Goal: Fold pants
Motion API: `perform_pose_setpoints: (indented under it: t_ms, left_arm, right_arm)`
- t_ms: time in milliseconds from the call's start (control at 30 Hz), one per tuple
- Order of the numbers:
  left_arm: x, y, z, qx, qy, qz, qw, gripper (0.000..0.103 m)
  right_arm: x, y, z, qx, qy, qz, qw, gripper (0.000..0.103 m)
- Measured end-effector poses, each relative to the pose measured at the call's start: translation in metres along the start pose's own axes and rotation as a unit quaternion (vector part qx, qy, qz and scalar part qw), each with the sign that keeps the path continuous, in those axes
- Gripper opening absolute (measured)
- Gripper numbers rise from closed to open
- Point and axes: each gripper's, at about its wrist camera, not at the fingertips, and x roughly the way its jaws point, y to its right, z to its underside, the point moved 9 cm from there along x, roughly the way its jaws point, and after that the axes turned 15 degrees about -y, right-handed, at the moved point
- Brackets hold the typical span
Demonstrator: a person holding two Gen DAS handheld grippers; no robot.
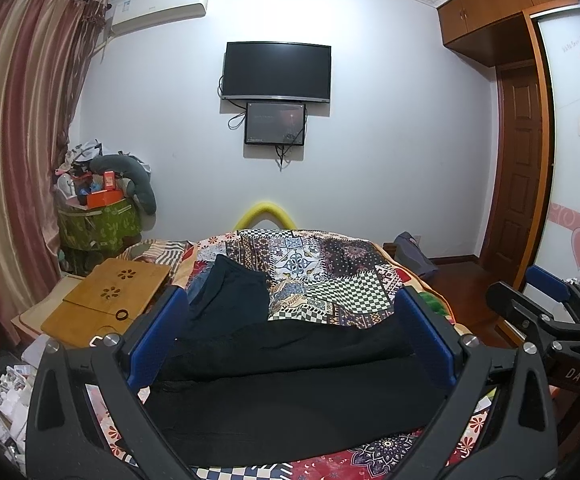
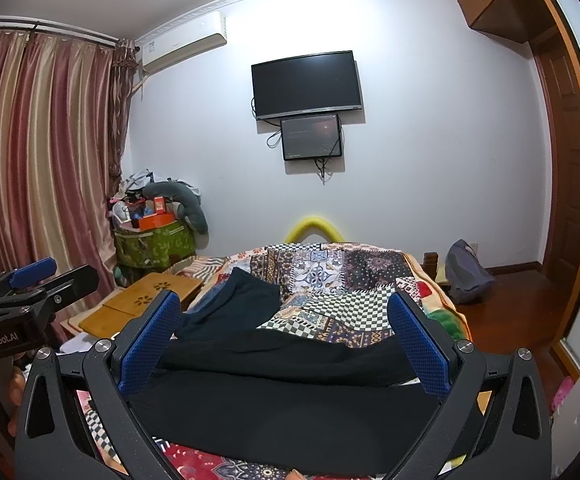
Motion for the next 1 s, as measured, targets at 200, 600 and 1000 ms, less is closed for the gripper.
perform_pose_setpoints:
  t_ms: [200, 600, 1000]
  left_arm:
    - [-0.0002, -0.0008, 0.0012, 0.0, -0.001, 0.001, 1.0, 0.103]
    - [0.0029, 0.0007, 0.0025, -0.001, -0.003, 0.004, 1.0, 0.103]
    - [0.0035, 0.0013, 0.0025, -0.002, -0.003, 0.004, 1.0, 0.103]
  right_arm:
    - [-0.0002, -0.0001, 0.0023, 0.001, 0.0, 0.0, 1.0, 0.102]
    - [-0.0003, 0.0003, 0.0017, 0.0, 0.0, 0.0, 1.0, 0.102]
    - [-0.0003, 0.0005, 0.002, 0.0, -0.001, 0.001, 1.0, 0.102]
